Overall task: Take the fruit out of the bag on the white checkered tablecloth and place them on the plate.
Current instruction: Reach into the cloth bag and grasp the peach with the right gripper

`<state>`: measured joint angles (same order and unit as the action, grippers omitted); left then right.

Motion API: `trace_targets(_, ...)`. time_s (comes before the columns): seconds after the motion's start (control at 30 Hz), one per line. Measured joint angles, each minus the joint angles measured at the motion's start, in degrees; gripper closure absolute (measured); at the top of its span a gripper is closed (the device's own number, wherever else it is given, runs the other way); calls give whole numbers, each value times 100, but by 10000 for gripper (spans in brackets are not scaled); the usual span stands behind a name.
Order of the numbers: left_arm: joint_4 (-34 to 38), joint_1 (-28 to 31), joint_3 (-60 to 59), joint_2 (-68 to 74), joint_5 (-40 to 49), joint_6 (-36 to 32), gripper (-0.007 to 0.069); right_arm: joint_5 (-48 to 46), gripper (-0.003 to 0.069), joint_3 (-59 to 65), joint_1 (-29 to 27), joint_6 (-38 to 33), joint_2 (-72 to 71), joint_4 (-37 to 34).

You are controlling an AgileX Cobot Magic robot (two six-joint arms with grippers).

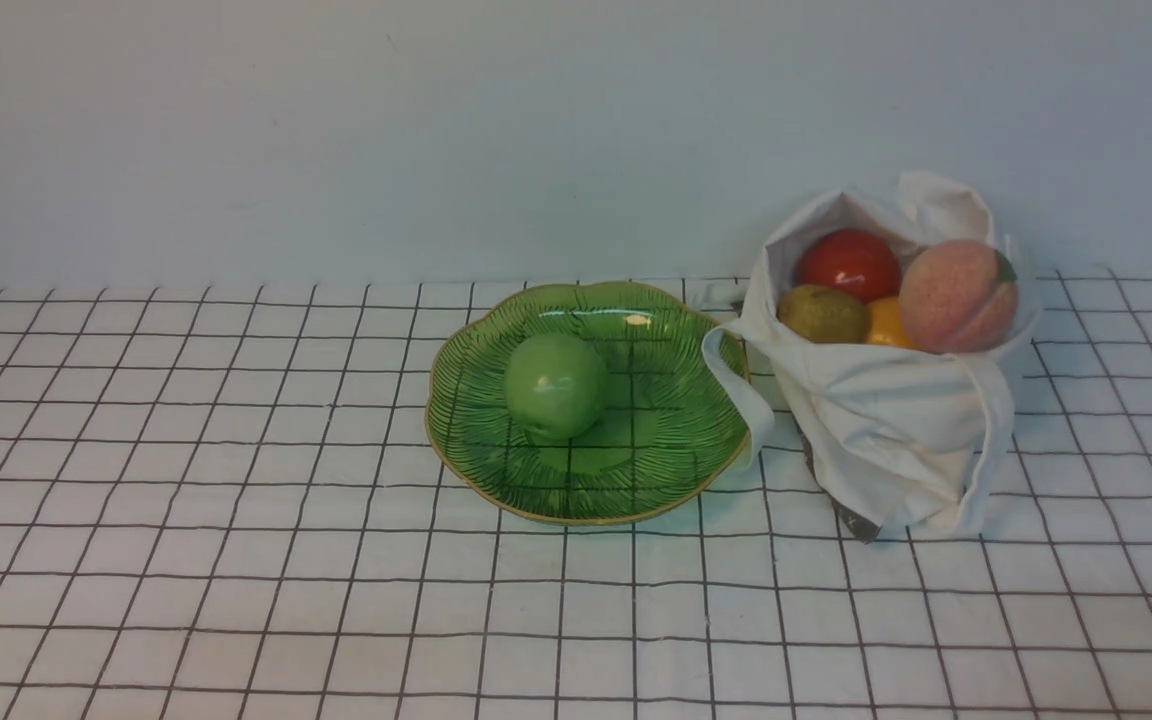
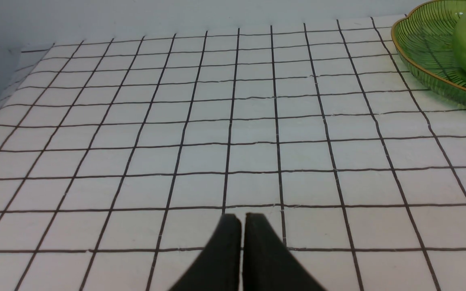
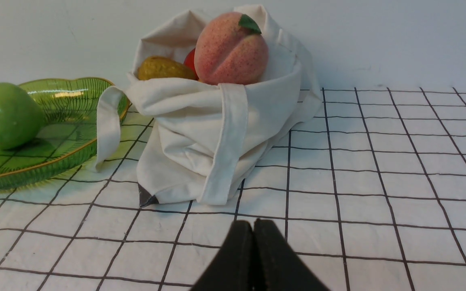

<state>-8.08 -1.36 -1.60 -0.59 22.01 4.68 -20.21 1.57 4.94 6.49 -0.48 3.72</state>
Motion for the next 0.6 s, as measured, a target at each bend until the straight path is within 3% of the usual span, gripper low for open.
trace_targets(0.07,0,0,0,0,0,0,632,67,673,0,6,246,0,-424)
trace_targets(0.2,0,0,0,0,0,0,632,297,673,13,24,1653,0,-2653)
trace_targets(0.33,0,0,0,0,0,0,632,380,673,13,24,2092,0,-3863)
trace_targets(0.47,0,0,0,0,0,0,632,534,673,7,24,1956,0,-4086)
trace_targets(0.6,0,0,0,0,0,0,632,451,673,-661,35,952,23,-4124)
